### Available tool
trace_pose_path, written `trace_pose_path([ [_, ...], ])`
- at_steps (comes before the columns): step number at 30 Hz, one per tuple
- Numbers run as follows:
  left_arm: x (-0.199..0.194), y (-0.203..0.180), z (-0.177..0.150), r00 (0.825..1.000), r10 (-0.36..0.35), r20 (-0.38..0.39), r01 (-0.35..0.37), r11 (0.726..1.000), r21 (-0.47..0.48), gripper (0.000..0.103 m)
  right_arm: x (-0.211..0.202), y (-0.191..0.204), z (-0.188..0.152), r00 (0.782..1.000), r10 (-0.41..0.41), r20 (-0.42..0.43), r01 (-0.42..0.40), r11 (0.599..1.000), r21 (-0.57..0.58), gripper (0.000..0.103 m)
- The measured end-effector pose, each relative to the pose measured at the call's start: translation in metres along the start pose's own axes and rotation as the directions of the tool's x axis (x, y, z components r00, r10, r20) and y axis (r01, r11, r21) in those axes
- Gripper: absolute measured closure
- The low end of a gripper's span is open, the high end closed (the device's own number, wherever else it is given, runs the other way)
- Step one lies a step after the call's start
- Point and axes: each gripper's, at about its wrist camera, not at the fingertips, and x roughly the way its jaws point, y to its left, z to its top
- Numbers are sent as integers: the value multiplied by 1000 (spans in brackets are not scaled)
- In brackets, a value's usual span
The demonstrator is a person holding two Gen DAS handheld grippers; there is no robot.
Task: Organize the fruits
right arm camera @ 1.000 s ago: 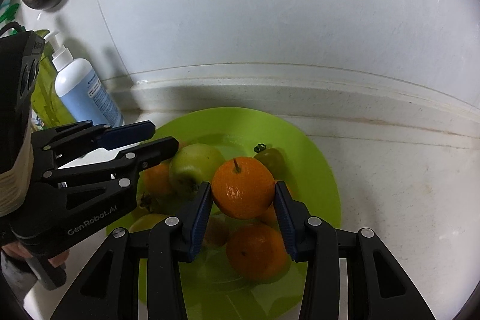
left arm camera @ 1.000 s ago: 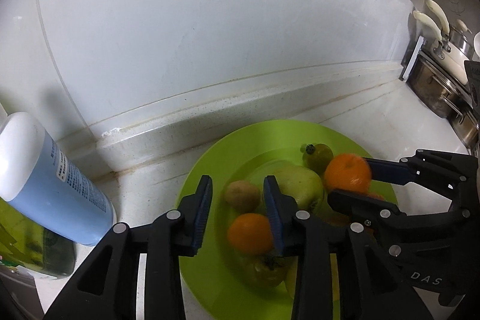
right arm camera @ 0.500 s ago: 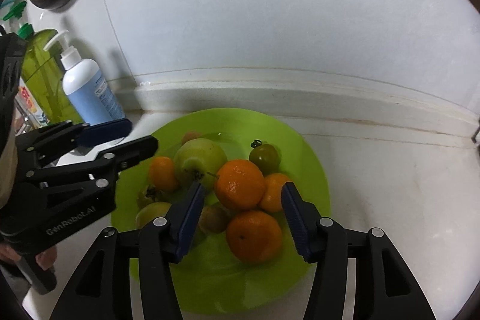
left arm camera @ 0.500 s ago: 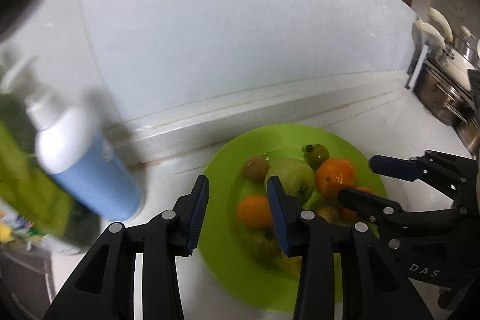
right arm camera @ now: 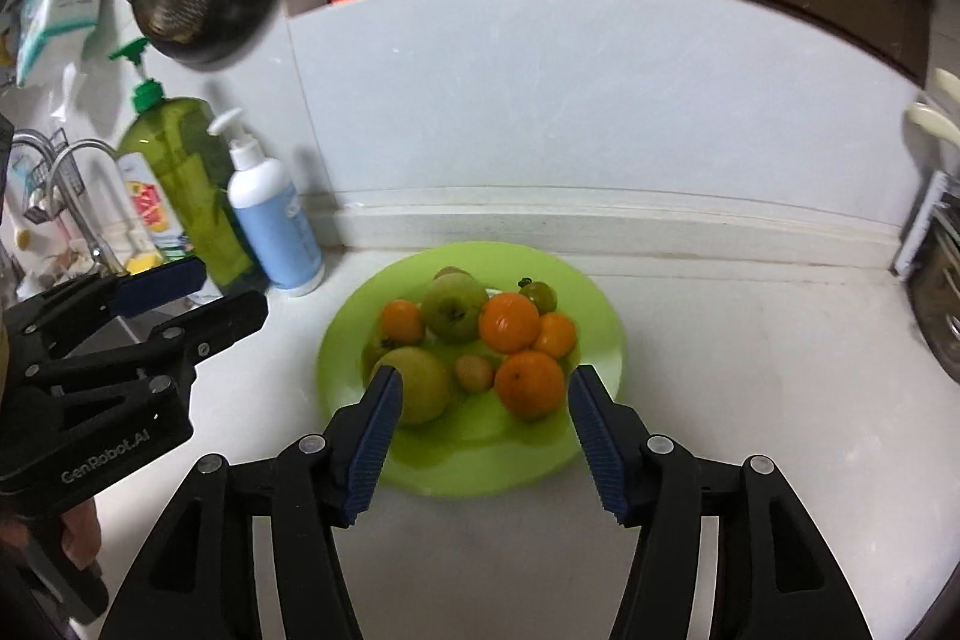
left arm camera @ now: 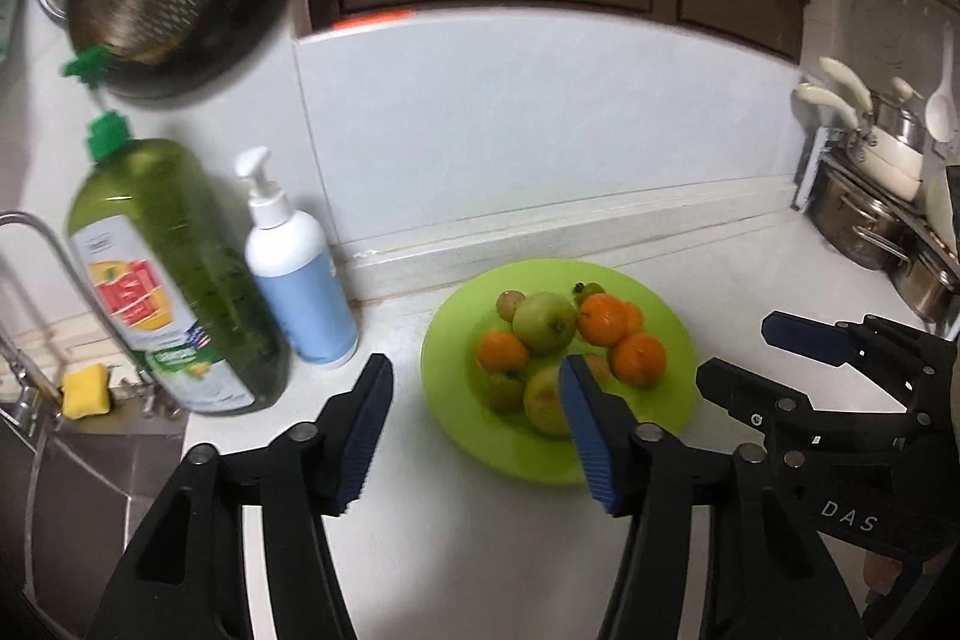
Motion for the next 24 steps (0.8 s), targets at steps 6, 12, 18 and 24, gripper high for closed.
trace_pose_path([
  [6, -51, -1, -24, 999, 5, 47, -7, 1000, 27, 31, -48, 7, -28, 998, -45, 45, 44, 999, 22, 38],
  [12, -87, -9, -45, 997, 6, 80, -9, 999, 38, 23, -87, 14, -54, 991, -96, 90, 91, 994, 54, 29],
  [18, -124, -22, -65, 995, 7, 102, -10, 1000, 27, 15, -125, 16, -75, 987, -111, 119, 102, 991, 81, 25],
  [24, -169, -42, -89, 989, 40, 139, -40, 999, -2, 10, -170, 11, -101, 980, -125, 153, 112, 989, 94, 24],
])
